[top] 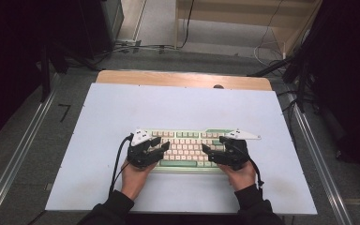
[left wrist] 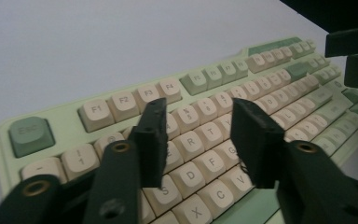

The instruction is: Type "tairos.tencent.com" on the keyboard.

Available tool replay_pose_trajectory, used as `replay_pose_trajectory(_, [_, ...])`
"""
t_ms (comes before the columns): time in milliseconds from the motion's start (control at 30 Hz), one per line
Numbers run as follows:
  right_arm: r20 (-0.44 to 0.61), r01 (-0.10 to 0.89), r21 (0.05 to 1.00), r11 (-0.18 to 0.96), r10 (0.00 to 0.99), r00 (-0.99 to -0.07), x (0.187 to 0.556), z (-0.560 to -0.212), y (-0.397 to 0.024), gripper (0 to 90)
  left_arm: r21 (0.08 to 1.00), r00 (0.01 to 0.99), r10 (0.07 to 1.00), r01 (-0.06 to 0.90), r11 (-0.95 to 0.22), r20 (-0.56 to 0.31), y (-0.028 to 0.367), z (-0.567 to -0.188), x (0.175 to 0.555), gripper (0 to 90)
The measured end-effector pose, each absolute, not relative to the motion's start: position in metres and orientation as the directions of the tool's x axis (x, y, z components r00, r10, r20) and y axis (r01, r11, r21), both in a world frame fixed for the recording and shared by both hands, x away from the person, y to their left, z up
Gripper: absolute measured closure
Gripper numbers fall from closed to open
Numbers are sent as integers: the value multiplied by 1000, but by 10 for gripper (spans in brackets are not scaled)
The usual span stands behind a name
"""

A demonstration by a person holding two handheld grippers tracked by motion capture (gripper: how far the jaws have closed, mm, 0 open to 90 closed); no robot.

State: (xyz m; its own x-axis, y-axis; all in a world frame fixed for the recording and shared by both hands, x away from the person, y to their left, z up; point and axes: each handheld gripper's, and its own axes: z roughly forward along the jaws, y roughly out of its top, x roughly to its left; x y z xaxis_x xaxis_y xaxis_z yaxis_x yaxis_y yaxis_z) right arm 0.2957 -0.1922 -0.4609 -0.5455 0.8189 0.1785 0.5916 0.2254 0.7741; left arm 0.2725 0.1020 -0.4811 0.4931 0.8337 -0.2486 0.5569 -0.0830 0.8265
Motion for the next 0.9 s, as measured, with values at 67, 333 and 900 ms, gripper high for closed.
replay_pose_trajectory(67, [181,592,776,219,821,-541,295,-461,-193,233,816,500,829,570,-95,-252,100,-483,276,728])
replay_pose_trajectory(333, [195,598,773,211,818,-541,296,-462,-194,245,801,532,814,580,-148,-234,86,-485,287,900])
replay_pose_trajectory(900, [198,598,775,205,820,-537,296,-462,-195,237,770,532,818,609,-191,-218,76,-485,297,900])
